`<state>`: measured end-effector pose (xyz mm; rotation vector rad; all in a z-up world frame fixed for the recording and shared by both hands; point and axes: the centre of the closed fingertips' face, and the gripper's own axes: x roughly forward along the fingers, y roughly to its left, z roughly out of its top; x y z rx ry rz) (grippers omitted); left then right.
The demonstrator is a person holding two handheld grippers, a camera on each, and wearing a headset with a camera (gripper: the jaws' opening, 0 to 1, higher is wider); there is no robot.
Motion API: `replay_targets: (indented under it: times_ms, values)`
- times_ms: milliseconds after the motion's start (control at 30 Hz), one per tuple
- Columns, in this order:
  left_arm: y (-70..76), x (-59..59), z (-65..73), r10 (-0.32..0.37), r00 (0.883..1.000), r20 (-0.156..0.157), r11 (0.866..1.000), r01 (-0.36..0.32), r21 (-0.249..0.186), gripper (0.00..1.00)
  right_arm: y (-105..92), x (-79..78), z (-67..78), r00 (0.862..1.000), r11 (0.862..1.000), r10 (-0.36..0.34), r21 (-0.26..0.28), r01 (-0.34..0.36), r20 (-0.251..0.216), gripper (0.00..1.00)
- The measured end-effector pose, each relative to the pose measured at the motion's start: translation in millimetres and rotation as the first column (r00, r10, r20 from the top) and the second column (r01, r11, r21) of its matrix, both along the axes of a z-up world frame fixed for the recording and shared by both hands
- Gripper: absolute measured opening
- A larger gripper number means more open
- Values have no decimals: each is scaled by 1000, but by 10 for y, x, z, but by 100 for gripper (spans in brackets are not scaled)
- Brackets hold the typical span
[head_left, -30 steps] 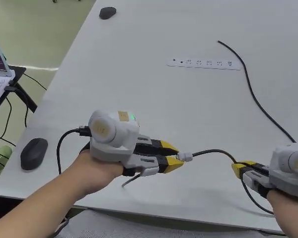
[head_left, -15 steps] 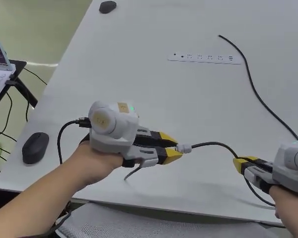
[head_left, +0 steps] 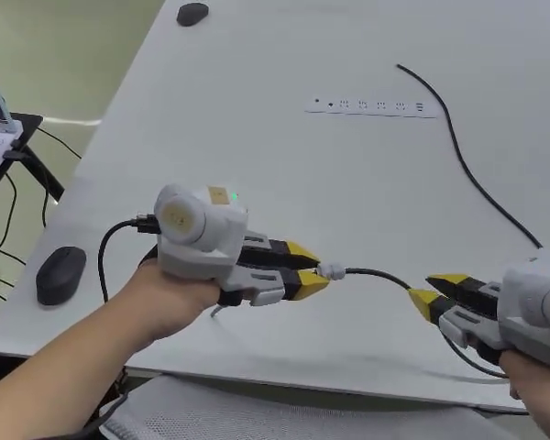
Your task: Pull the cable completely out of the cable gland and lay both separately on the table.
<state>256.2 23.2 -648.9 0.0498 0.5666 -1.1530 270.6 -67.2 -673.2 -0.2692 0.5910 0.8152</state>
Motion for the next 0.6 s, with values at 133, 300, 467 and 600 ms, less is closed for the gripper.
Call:
replay_targets:
  times_ms: [133, 300, 467, 600]
  values:
    - [-21, -10, -9, -2, 1000, -6, 1000, 2, 0, 14, 312, -84, 130, 979, 977, 179, -138, -166, 92, 18]
    - [-47, -11, 1, -6, 1000, -4, 1000, 6, -2, 14, 564, -118, 126, 947, 936, 297, -232, -263, 123, 12]
    - [-73, -34, -11, -14, 1000, -5, 1000, 14, 2, 15, 646, -117, 118, 930, 918, 339, -269, -292, 146, 5]
    - [-92, -45, -12, -19, 1000, -2, 1000, 19, 4, 15, 647, -130, 91, 922, 907, 360, -288, -308, 146, 4]
